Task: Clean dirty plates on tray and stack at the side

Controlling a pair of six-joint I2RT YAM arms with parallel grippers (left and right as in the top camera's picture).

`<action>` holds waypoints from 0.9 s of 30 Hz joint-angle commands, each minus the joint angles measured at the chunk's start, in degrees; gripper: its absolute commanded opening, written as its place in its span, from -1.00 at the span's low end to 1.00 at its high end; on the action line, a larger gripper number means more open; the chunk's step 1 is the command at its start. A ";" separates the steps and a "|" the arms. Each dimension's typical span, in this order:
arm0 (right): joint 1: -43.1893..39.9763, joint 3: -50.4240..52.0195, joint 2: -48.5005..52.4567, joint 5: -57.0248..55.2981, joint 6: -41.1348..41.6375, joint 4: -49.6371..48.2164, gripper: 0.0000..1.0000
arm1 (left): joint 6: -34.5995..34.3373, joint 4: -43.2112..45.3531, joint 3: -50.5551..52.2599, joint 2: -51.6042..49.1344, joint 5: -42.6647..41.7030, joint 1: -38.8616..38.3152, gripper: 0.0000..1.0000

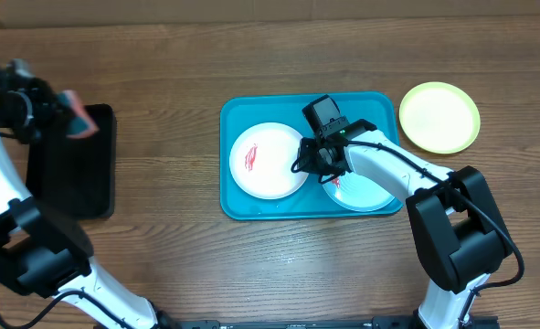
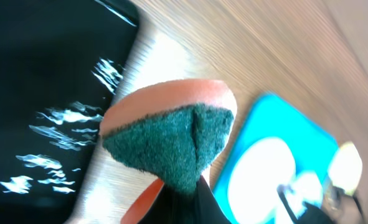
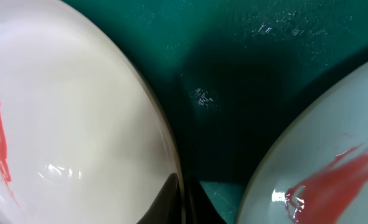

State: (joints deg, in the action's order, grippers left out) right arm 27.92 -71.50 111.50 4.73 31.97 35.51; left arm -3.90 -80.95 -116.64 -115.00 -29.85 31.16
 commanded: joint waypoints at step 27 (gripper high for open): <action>0.50 5.99 -1.11 -0.17 1.07 -5.99 -0.91 | -14.64 27.06 28.39 -0.11 12.41 -52.06 -0.92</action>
State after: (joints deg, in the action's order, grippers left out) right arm 28.12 -67.11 110.41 4.69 32.97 29.06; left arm -12.10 -57.71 -92.03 -115.26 -20.23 -20.16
